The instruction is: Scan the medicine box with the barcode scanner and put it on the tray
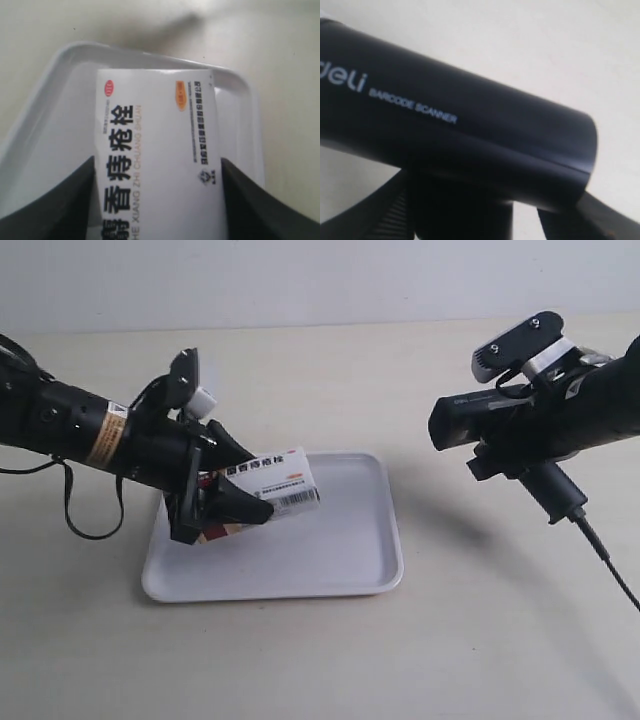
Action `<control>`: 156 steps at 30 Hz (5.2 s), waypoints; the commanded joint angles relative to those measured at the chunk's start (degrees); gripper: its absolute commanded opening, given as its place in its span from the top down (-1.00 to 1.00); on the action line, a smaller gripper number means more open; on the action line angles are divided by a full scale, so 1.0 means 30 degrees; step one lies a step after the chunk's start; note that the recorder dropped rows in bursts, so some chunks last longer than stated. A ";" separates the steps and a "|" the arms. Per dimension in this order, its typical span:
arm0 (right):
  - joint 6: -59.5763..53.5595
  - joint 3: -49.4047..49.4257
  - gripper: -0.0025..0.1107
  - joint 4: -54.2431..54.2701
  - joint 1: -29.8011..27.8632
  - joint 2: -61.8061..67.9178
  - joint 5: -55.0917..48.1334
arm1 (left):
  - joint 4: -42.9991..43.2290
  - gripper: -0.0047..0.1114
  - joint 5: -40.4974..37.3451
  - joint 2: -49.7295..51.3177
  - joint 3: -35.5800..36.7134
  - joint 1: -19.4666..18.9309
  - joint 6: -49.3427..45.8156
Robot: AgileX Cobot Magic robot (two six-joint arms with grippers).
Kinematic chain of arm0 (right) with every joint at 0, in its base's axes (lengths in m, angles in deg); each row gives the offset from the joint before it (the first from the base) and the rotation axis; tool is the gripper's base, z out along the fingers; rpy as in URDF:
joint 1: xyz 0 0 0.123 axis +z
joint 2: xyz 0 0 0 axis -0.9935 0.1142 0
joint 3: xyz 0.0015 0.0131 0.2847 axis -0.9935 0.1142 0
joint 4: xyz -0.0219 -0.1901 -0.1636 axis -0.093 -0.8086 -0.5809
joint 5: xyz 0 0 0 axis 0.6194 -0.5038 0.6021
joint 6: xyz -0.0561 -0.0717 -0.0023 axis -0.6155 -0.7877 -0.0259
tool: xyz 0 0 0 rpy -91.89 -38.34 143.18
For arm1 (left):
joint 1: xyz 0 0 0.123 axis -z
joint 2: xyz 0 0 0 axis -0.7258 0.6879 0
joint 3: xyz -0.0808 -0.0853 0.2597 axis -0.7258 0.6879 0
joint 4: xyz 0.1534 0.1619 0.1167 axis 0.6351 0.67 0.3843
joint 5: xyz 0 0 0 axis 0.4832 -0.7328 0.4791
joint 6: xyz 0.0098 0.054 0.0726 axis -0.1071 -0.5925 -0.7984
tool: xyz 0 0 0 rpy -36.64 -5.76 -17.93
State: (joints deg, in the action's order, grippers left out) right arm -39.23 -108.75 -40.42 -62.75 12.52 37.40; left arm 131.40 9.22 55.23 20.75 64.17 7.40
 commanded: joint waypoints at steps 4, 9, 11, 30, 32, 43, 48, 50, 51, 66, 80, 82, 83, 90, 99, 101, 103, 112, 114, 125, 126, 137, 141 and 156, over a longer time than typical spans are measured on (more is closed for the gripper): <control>0.1920 -0.0089 0.96 0.0026 -0.0103 0.2277 0.1463 | -0.2138 0.92 -0.5895 0.0416 -0.0094 0.2122 -0.0116; 0.2015 -0.0089 0.96 0.0580 -0.0103 0.2993 0.1865 | -0.2129 0.87 -0.6692 0.0492 -0.0094 0.2379 -0.1022; 0.2630 -0.0089 0.94 0.0580 -0.0103 0.3113 0.1758 | -0.2094 0.71 -0.7001 0.0492 -0.0094 0.2379 -0.1022; 0.3711 -0.0089 -0.60 0.0580 0.0444 0.2724 0.1104 | -0.1977 -0.72 -0.6707 0.0402 0.0069 0.2379 0.1731; 0.3711 -0.0089 -0.64 0.0580 0.0444 0.1969 0.0474 | -0.1575 -0.72 -0.6765 -0.0048 -0.0017 0.2267 0.3393; 0.3711 -0.0089 -0.60 -0.0148 0.0444 -0.6815 -0.3069 | -0.0066 -0.04 -0.4553 -0.5764 0.0039 0.0938 0.8992; 0.4146 -0.0089 -0.22 -0.0231 0.0444 -1.0628 -0.2876 | -0.0066 0.88 -0.3240 -0.8994 0.0917 -0.0233 1.0438; 0.4269 -0.0089 0.07 -0.0231 0.0444 -1.1831 -0.2562 | -0.0066 0.90 -0.3531 -1.0435 0.1992 -0.0773 1.0485; 0.4374 -0.0089 0.19 -0.0231 0.0444 -1.2301 -0.2378 | -0.0066 0.90 -0.3825 -1.1026 0.2527 -0.1033 1.0522; 0.4815 0.1216 0.96 0.0253 0.0444 -1.2919 0.0996 | -0.3568 0.91 -1.5626 -2.6650 1.3739 -0.1779 1.0678; 0.4939 0.6446 0.96 0.1557 0.0444 -1.4102 0.6533 | -0.4619 0.91 -1.8010 -3.6478 1.7190 -0.1779 1.1024; 0.4939 0.7227 0.96 0.1557 0.0444 -1.5069 0.6996 | -0.4625 0.91 -1.8008 -3.6846 1.7700 -0.1779 1.1024; 0.4939 0.7518 0.96 0.1557 0.0444 -1.5620 0.7123 | -0.4625 0.91 -1.8057 -3.6893 1.7884 -0.1779 1.1024; 0.4939 0.9258 0.96 0.1511 0.0444 -1.8857 0.6692 | -0.4611 0.91 -1.7647 -3.6924 1.8243 -0.1779 1.1036; 0.4905 0.9506 0.96 0.1511 0.0444 -1.9986 0.4873 | -0.4570 0.91 -1.7123 -3.6924 1.8243 -0.1779 1.1036; 0.4905 0.9506 0.96 0.1564 0.0444 -1.9984 0.4873 | -0.4570 0.91 -1.7123 -3.6924 1.8243 -0.1779 1.1036; 0.4905 0.9506 0.96 0.1760 0.0444 -1.9984 0.4786 | -0.4570 0.91 -1.7123 -3.6924 1.8243 -0.1779 1.1036; 0.4905 0.9506 0.96 0.1989 0.0444 -1.9984 0.4723 | -0.4807 0.91 -1.7556 -3.6924 1.8243 -0.1779 0.9495; 0.4905 0.9506 0.96 0.1989 0.0444 -1.9984 0.4723 | -0.7250 0.91 -1.7854 -3.6924 1.8243 -0.1779 0.8217; 0.4905 0.9506 0.96 0.1989 0.0444 -1.9984 0.4723 | -2.6914 0.91 -1.7915 -3.7040 1.8243 -0.1779 -1.3054; 0.4905 0.9506 0.96 0.1989 0.0444 -1.9984 0.4723 | -2.7182 0.91 -1.7915 -3.7040 1.8243 -0.1779 -1.3224; 0.4905 0.9506 0.96 0.1989 0.0444 -1.9984 0.4723 | -3.3630 0.91 -1.7989 -3.7700 1.8243 -0.5523 -1.8676; 0.4905 0.9506 0.96 0.1989 0.0444 -1.9984 0.4723 | -3.3883 0.91 -1.9512 -3.7700 1.8243 -0.6404 -1.8676; 0.4905 0.9506 0.96 0.1989 0.0444 -1.9984 0.4723 | -3.3618 0.91 -2.0325 -3.7700 1.8243 -0.6583 -1.8676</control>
State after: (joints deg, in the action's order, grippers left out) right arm -24.43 -80.31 -34.14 -61.47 -46.99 51.42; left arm 30.73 -51.50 -57.55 75.51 44.52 -48.39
